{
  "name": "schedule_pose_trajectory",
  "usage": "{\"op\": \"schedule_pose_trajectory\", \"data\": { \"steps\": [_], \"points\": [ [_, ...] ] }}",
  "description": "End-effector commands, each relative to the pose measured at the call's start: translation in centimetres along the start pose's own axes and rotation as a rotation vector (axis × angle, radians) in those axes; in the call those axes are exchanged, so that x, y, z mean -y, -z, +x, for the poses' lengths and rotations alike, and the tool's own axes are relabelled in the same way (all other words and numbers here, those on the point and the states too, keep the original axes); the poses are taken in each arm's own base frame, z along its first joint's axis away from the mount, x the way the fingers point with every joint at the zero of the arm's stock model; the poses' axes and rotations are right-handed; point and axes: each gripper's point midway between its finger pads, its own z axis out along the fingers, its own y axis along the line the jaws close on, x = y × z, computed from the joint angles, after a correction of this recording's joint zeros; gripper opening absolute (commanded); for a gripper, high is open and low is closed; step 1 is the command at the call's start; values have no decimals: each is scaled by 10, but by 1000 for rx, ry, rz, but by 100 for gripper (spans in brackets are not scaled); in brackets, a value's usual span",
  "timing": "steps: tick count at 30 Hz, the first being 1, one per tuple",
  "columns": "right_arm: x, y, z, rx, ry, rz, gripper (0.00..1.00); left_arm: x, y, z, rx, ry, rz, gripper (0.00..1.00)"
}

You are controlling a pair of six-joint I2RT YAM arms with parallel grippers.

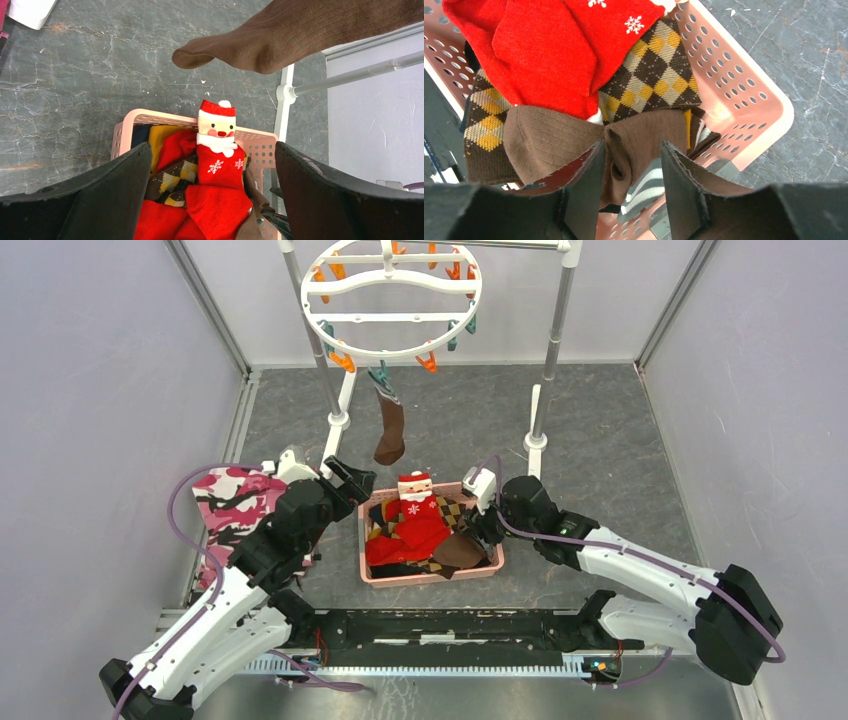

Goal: Clip the socks to the hanger
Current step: Pick up the sock from the bin.

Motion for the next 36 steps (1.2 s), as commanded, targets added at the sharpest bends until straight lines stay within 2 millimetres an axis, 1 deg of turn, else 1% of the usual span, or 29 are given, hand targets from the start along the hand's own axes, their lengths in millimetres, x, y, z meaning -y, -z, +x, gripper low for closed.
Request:
{"op": "schedule_pose_trajectory", "data": {
  "steps": [1, 3, 5, 6, 8, 10, 13, 16, 20, 25, 30, 33, 36],
  "points": [
    [-4, -3, -8, 24, 27, -30, 46, 9, 2, -5, 2, -40, 29, 99],
    [-1, -4, -10, 27, 33, -16, 34, 9, 2, -5, 0, -41, 26, 100],
    [1, -3, -16, 48, 40, -3, 20, 10, 2, -4, -3, -43, 30, 100],
    [3, -2, -21, 65, 42, 6, 15, 10, 2, -4, -4, -45, 34, 100],
    [5, 1, -32, 104, 48, 21, 8, 13, 2, -3, -11, -52, 53, 100],
    [8, 7, -45, 146, 50, 44, 4, 17, 3, 1, -23, -58, 85, 100],
    [14, 17, -72, 235, 58, 81, 2, 29, 6, 8, -51, -63, 174, 100],
    [16, 24, -89, 293, 61, 98, 1, 38, 10, 11, -50, -51, 253, 100],
    [15, 26, -103, 336, 57, 90, 2, 39, 14, 11, -30, -20, 295, 100],
    [6, 20, -124, 385, 53, 32, 3, 40, 11, 19, -58, -19, 306, 100],
    [0, 7, -131, 394, 12, -12, 5, 42, 3, 32, -126, -45, 293, 100],
    [0, -3, -127, 376, 0, -19, 6, 38, -3, 40, -154, -55, 269, 100],
    [0, -13, -116, 338, -9, -30, 10, 33, -9, 47, -179, -59, 243, 100]
  ]
}}
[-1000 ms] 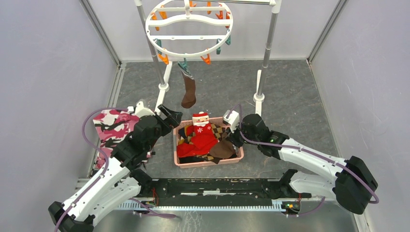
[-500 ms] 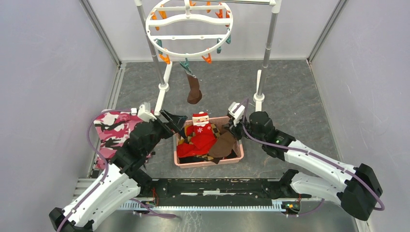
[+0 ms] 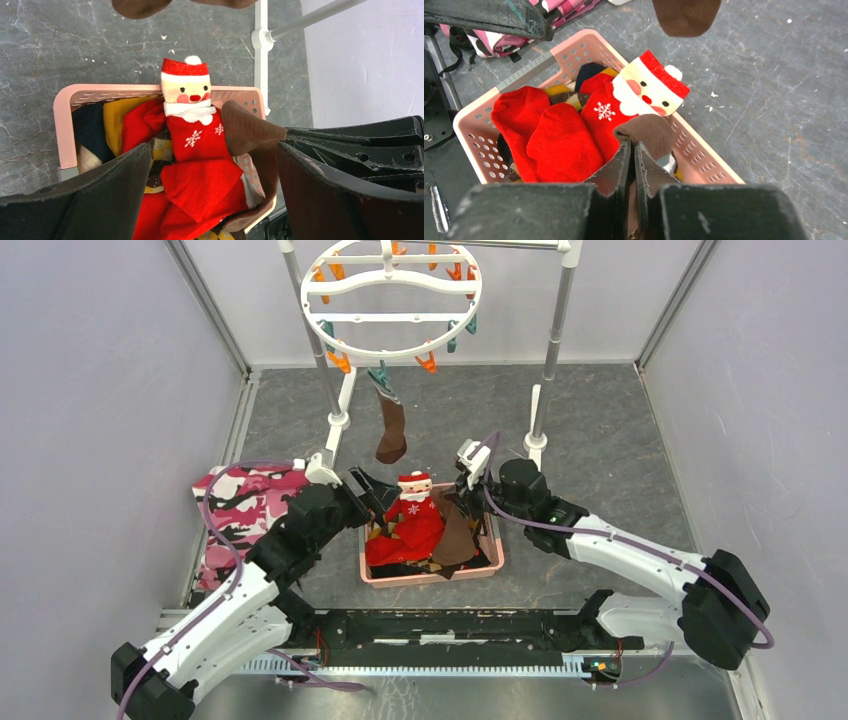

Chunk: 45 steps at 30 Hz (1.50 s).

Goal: Clip the socks to the hanger
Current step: Pick up the sock from the bin.

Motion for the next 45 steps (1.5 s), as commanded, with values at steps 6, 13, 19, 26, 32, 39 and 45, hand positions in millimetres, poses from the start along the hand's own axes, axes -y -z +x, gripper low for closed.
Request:
{"op": "schedule_pose_trajectory", "data": {
  "steps": [6, 13, 19, 26, 32, 39, 45],
  "points": [
    [3, -6, 0, 7, -12, 17, 26, 1, -12, 8, -52, -39, -13, 99],
    [14, 10, -11, 36, 22, 83, 54, 3, -19, 13, -91, -57, -16, 98],
    [23, 23, -5, 27, 15, 145, 57, 9, -23, 17, -126, -95, 9, 98],
    [38, 38, 31, -59, -47, 256, 58, 13, -20, 14, -97, -93, 50, 98],
    [26, 46, 42, -42, -94, 208, 58, 23, -18, 11, -83, -89, 101, 98],
    [43, 57, 30, 47, -178, 321, 60, 57, -20, 23, -159, -62, 270, 94],
    [61, 63, 29, 42, -248, 442, 60, 67, -38, 41, -298, -115, 251, 86]
  ]
}}
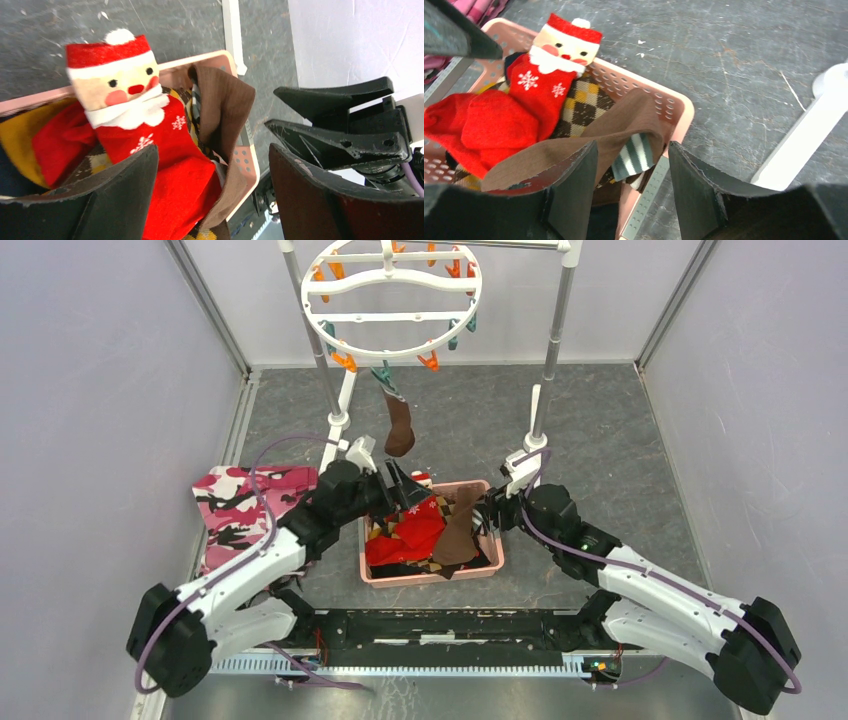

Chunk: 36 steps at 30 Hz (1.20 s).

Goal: Clip the socks to the hanger
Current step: Pick up the sock from the bin.

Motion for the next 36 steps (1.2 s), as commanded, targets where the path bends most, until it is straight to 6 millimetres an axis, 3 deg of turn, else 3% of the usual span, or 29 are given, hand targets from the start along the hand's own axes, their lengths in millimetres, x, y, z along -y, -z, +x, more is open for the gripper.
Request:
{"op": "schedule_pose_trajectory", "data": {
  "steps": [1, 3, 6, 12, 17, 24, 27, 31, 36],
  "points": [
    [20, 1, -19, 49, -91, 134, 60, 36, -12, -2, -70, -99, 86, 85],
    [25, 3, -21, 44, -103, 168, 60, 26, -22, 16, -137, -142, 1, 85],
    [27, 4, -22, 42, -116, 183, 59, 26, -33, 30, -181, -232, -71, 85],
    [39, 12, -29, 81, -157, 261, 57, 22, -51, 40, -212, -343, -171, 79],
    [45, 14, -20, 55, -161, 293, 56, 29, -66, 53, -250, -379, -180, 66],
    [44, 11, -13, 36, -159, 285, 56, 31, -81, 70, -262, -427, -211, 62],
    [43, 11, -12, 37, -160, 283, 56, 28, -85, 70, -253, -449, -232, 45],
    [41, 10, -11, 33, -157, 268, 55, 30, -86, 63, -239, -478, -248, 4],
    [29, 7, -13, 40, -106, 185, 54, 45, -58, 29, -122, -519, -238, 2]
  ]
}}
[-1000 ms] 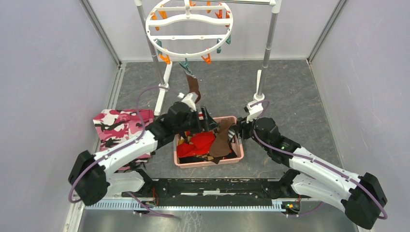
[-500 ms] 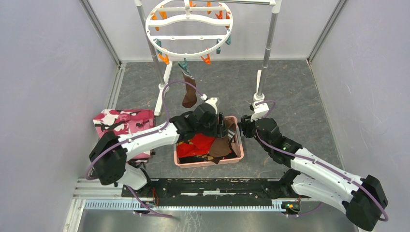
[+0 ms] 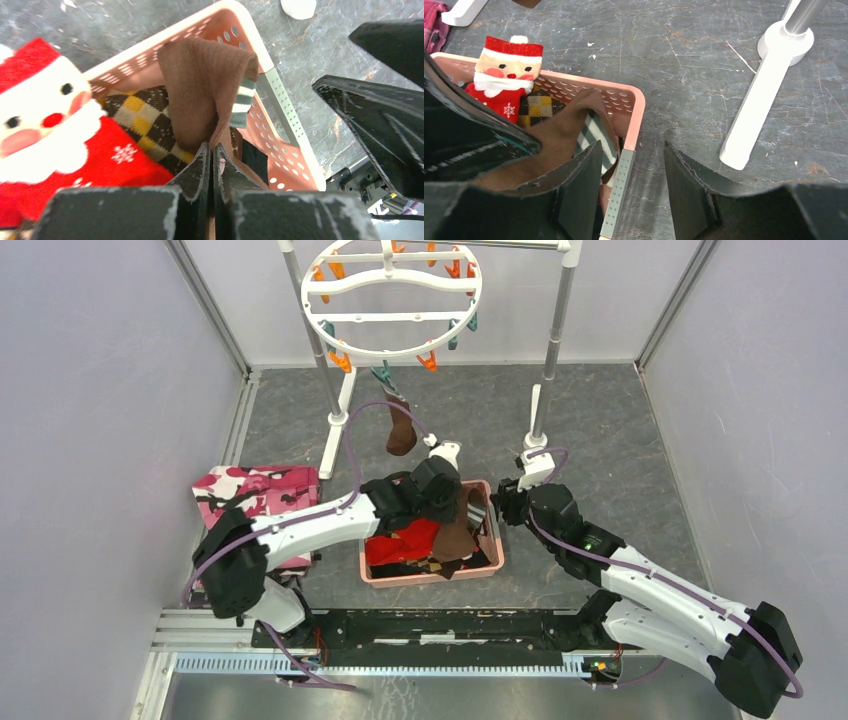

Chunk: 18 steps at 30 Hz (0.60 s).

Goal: Clip the socks to the hanger
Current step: Pick up the sock from the bin.

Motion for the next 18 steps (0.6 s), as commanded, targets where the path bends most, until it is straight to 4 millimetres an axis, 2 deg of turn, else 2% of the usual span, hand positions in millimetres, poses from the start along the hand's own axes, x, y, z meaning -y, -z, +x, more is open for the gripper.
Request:
{"op": "schedule_pose_trajectory", "data": {
  "steps": [1, 5, 7, 12, 18],
  "points": [
    [-18, 1, -15, 51, 45, -107, 55, -3, 47, -46, 192, -55, -1, 2],
    [-40, 3, -16, 77, 118, -245, 57, -6, 80, -48, 276, -114, 77, 2],
    [-54, 3, -14, 71, 146, -326, 59, -11, 90, -45, 306, -114, 89, 2],
    [-86, 1, -5, 30, 181, -499, 69, -10, 119, -52, 399, -89, 157, 5],
    [-104, 2, -5, 33, 198, -602, 83, -8, 135, -57, 435, -92, 190, 9]
  ]
}}
